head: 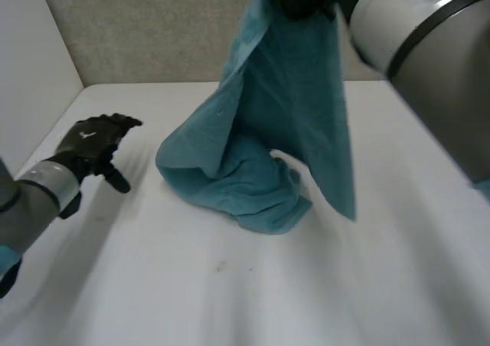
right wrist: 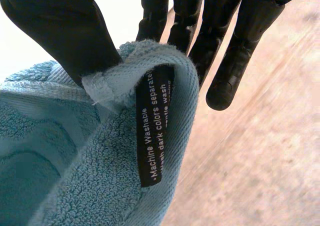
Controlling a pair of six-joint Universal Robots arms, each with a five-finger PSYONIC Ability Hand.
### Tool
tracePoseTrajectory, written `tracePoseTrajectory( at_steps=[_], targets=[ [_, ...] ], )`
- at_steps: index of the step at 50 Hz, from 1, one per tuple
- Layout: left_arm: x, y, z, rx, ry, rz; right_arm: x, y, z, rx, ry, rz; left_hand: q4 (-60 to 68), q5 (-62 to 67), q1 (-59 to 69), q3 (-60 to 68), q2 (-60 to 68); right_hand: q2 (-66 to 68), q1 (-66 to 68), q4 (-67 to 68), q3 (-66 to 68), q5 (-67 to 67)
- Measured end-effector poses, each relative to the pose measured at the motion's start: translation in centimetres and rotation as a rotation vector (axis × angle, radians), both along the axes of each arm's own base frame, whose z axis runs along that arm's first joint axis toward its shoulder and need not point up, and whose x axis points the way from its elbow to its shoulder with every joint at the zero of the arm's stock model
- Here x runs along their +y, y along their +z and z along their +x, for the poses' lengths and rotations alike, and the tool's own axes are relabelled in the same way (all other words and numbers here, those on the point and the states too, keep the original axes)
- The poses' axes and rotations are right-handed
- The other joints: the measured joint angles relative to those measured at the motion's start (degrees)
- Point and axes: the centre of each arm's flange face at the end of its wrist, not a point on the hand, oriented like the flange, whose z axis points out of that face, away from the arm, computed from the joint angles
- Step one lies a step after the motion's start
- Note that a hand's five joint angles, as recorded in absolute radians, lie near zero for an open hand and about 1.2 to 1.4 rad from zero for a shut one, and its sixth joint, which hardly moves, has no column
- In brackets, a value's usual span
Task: Fold the laundry
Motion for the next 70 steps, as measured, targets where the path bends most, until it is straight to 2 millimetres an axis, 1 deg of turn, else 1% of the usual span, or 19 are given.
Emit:
tracePoseTrajectory(
  at_steps=[5,11,12,15,16,21,29,37,44,45,55,60,61,63,64,65,67,69,70],
  targets=[
    [-1.0,-0.7,-2.3,0.037,-0.069,-0.05,2.3,2.4,-1.7,-0.035,0.012,-0.054,0.0,0.0,0.0,0.0,0.0,0.0,0.0,-0.01,0.0,0.0],
    [-2.1,-2.0,-4.7,0.07,-0.127,-0.071,4.0,3.4,-3.1,-0.052,0.014,-0.077,0.07,0.0,0.15,0.0,0.08,0.0,0.0,0.0,0.0,0.0],
    [-2.1,-2.4,-5.2,0.076,-0.139,-0.061,4.1,3.4,-3.5,-0.05,0.006,-0.074,7.19,6.54,8.93,7.07,7.57,0.0,0.0,0.0,0.0,0.0],
    [-1.9,-3.2,-5.9,0.087,-0.163,-0.025,3.6,3.1,-4.0,-0.042,-0.025,-0.06,7.19,6.54,8.93,7.07,7.57,0.0,0.0,0.0,0.0,0.0],
    [-1.5,-3.7,-6.3,0.096,-0.184,0.011,2.8,2.7,-4.5,-0.034,-0.062,-0.044,15.34,14.53,17.18,14.61,15.3,0.0,0.0,0.0,0.0,0.0],
    [0.0,-4.4,-7.1,0.109,-0.241,0.116,0.3,1.6,-5.8,-0.011,-0.156,-0.002,14.89,13.7,16.04,14.53,15.17,0.0,0.0,0.0,0.0,0.0],
    [0.0,-1.6,-4.5,0.123,-0.181,0.144,-2.7,-0.8,-6.3,0.029,-0.219,0.063,12.8,11.44,14.39,12.87,13.25,0.0,0.33,0.0,0.0,0.0],
    [1.2,-1.4,-2.5,0.13,-0.164,0.179,-3.2,-2.2,-6.0,0.051,-0.212,0.1,12.09,10.93,13.53,12.18,12.67,0.0,0.33,0.0,0.29,0.0],
    [2.1,-2.7,-3.1,0.137,-0.226,0.227,-3.1,-2.6,-5.9,0.057,-0.21,0.112,12.09,10.93,13.53,12.18,12.67,0.0,0.33,0.0,0.29,0.0],
    [2.8,-4.3,-4.3,0.145,-0.299,0.281,-3.2,-3.0,-6.0,0.066,-0.212,0.124,12.09,10.93,13.53,12.18,12.67,0.0,0.33,0.0,0.29,0.0],
    [3.2,-6.4,-6.8,0.136,-0.372,0.314,-3.9,-3.9,-6.6,0.082,-0.239,0.147,12.09,10.92,13.53,12.18,12.67,0.0,0.33,0.0,0.29,0.0],
    [2.7,-6.8,-8.1,0.123,-0.378,0.282,-4.2,-4.2,-6.8,0.086,-0.25,0.154,15.36,14.55,16.52,14.93,16.11,0.0,0.33,0.0,0.29,0.0],
    [2.4,-6.8,-8.5,0.119,-0.375,0.266,-4.4,-4.1,-6.9,0.084,-0.254,0.152,34.09,32.87,37.19,33.45,35.37,0.0,0.33,0.0,0.29,0.0],
    [2.1,-6.7,-8.9,0.116,-0.368,0.246,-4.5,-4.1,-7.0,0.082,-0.259,0.149,46.55,45.02,49.43,45.74,47.48,0.0,0.33,0.0,0.29,0.0],
    [2.1,-6.7,-8.9,0.116,-0.368,0.246,-4.5,-4.1,-7.0,0.082,-0.259,0.149,46.55,45.02,49.43,45.74,47.48,0.0,0.33,0.0,0.29,0.0],
    [0.9,-6.2,-9.4,0.109,-0.333,0.184,-4.9,-3.9,-7.1,0.075,-0.268,0.139,54.85,50.63,52.29,54.02,55.16,0.0,0.33,0.0,0.29,0.0],
    [-1.1,-4.5,-9.7,0.109,-0.255,0.066,-6.6,-2.8,-7.6,0.032,-0.305,0.076,56.27,50.63,52.29,55.12,56.49,0.28,0.33,0.01,0.29,0.0],
    [-1.1,-4.5,-9.7,0.109,-0.255,0.066,-6.6,-2.8,-7.6,0.032,-0.305,0.076,56.27,50.63,52.29,55.12,56.49,0.28,0.33,0.01,0.29,0.0],
    [-3.5,-1.0,-9.6,0.132,-0.151,-0.098,-8.4,-1.1,-7.9,-0.029,-0.338,-0.016,56.44,50.64,52.29,55.51,56.72,0.53,0.33,0.02,0.3,0.0]
  ],
)
